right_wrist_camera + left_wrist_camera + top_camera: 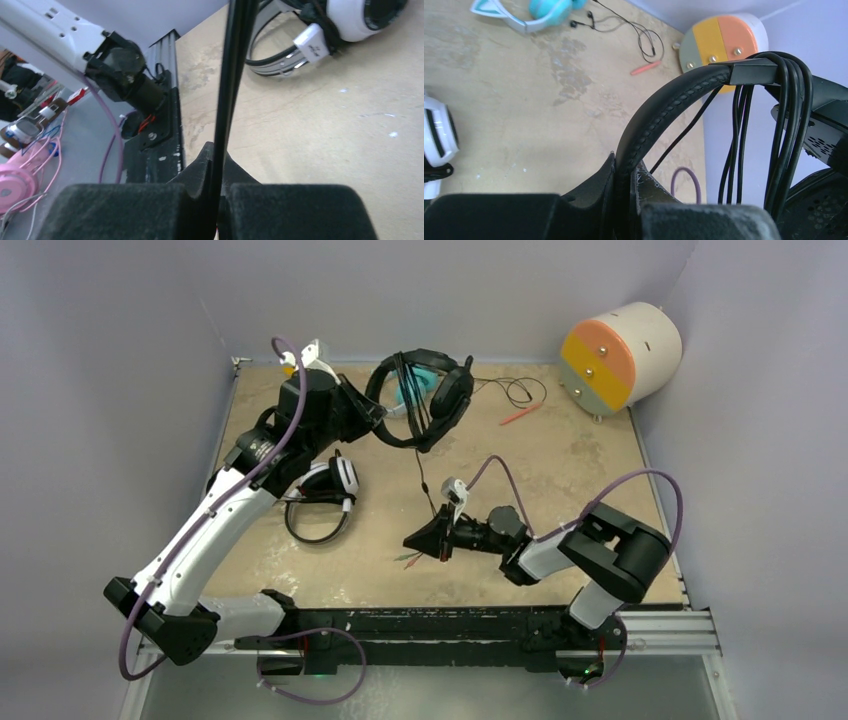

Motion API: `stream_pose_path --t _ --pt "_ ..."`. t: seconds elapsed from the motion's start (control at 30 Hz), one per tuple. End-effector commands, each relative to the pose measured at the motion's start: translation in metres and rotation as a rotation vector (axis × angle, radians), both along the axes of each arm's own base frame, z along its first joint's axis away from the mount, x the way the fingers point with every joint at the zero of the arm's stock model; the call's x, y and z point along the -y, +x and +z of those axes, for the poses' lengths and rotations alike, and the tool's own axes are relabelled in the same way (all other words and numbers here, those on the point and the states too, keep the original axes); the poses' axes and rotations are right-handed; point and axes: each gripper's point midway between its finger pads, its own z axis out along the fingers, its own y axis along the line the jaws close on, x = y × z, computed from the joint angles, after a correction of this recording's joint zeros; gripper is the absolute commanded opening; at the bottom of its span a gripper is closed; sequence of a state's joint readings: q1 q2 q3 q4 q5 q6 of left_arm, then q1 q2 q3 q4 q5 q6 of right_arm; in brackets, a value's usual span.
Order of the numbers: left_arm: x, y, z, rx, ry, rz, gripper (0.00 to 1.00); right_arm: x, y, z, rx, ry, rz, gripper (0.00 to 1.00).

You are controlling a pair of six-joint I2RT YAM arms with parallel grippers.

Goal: Wrap the headphones
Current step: Wrap the headphones cable around the headphones.

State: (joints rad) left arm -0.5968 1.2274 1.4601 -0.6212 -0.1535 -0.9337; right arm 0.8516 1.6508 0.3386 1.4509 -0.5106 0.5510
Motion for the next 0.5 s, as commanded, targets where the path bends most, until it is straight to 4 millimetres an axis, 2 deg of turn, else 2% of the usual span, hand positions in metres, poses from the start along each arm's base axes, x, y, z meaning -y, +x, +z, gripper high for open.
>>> stream_pose_path --t 0.0,0.1,0.27,0.47 --pt "-0.03 0.027 0.031 0.07 -0.083 0.204 0.0 -0.011 -0.021 0.018 0.038 0.011 0.032 0.0" --pt "-0.049 0.037 0.02 0.049 -0.02 0.308 0.0 -0.016 -0.037 0.028 0.06 0.0 0.04 0.0" --pt "-0.075 0.049 0.005 0.085 0.17 0.389 0.0 -0.015 -0.042 0.038 0.091 -0.132 0.027 0.0" --pt "-0.087 0.057 -0.024 0.122 0.415 0.346 0.0 -0.009 -0.046 0.076 0.133 -0.172 0.037 0.0"
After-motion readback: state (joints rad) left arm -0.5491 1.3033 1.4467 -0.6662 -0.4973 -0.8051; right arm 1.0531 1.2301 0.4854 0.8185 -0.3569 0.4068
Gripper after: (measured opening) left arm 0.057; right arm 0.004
